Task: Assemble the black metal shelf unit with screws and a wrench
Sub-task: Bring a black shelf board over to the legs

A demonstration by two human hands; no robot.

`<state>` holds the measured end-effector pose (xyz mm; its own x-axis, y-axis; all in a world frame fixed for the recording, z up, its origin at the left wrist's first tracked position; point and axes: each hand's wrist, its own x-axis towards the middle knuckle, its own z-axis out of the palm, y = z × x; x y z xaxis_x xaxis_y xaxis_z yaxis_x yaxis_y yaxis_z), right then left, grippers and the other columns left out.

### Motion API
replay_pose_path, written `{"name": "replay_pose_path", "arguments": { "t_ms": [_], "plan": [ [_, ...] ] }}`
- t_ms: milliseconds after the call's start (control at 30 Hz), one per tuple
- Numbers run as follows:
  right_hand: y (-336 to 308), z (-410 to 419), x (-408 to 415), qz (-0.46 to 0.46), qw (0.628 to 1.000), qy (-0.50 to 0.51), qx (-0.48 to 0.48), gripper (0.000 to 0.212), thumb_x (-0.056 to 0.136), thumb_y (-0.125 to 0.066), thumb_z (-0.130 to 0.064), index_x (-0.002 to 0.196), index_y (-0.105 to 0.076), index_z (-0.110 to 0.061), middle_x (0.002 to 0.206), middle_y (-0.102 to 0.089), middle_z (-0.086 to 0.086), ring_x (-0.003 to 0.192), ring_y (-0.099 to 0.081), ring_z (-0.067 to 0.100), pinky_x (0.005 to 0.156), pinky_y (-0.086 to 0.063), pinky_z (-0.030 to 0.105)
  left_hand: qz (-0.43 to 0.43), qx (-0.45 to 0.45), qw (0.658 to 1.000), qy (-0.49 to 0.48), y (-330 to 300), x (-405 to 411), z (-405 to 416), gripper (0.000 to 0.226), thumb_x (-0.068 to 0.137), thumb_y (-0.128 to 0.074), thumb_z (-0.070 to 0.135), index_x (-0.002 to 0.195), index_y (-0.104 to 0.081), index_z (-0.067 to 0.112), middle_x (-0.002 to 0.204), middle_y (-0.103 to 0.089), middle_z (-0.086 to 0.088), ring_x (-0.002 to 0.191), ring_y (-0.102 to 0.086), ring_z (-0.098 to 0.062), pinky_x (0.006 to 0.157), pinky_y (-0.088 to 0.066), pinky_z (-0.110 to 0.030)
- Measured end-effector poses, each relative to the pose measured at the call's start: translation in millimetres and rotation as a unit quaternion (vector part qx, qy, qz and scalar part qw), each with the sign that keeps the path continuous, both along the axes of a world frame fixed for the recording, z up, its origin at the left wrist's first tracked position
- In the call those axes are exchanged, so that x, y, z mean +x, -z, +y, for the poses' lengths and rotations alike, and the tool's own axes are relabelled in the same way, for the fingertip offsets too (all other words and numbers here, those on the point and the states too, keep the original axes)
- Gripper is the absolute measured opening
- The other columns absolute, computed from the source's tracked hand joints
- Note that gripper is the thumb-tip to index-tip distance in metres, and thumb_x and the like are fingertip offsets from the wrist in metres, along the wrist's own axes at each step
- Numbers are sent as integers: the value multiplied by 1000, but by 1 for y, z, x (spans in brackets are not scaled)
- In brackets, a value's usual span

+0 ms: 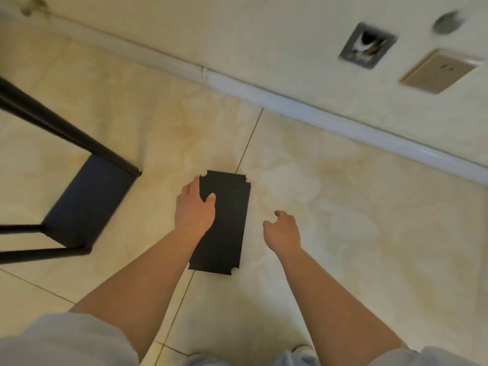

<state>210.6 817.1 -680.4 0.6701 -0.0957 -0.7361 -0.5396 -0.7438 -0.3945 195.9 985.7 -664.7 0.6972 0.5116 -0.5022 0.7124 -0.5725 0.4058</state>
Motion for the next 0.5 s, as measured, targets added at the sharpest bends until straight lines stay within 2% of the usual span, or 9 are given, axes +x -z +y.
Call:
{"name": "replay_pose_path", "arguments": {
  "t_ms": [100,200,433,500],
  "plan": [
    [-90,-17,5,-14,999,22,19,51,95,-43,-20,145,-32,-15,147,-35,6,121,-50,26,94,-45,34,-20,7,997,81,-95,10,-19,58,100,-41,33,151,-15,21,156,-20,1,142,-22,-21,113,-22,-35],
    [-190,-42,15,-56,997,40,24,50,97,-41,-23,145,-31,-15,148,-33,5,130,-40,24,99,-38,33,-47,29,983,175,-199,28,-42,58,100,-38,34,151,-14,21,157,-17,4,143,-17,-17,113,-20,-32],
    [-421,-122,28,-177,982,61,-6,49,100,-38,-29,147,-27,-18,149,-29,2,136,-28,21,104,-32,34,-126,55,931,337,-426,55,-131,57,101,-35,36,151,-13,23,157,-15,7,144,-11,-12,114,-16,-30],
    [-499,-168,23,-199,975,98,-1,49,100,-38,-30,147,-28,-19,150,-28,1,137,-27,20,105,-31,34,-145,54,910,384,-505,56,-177,57,101,-36,35,151,-14,22,157,-17,6,144,-12,-12,114,-17,-30]
  ]
}}
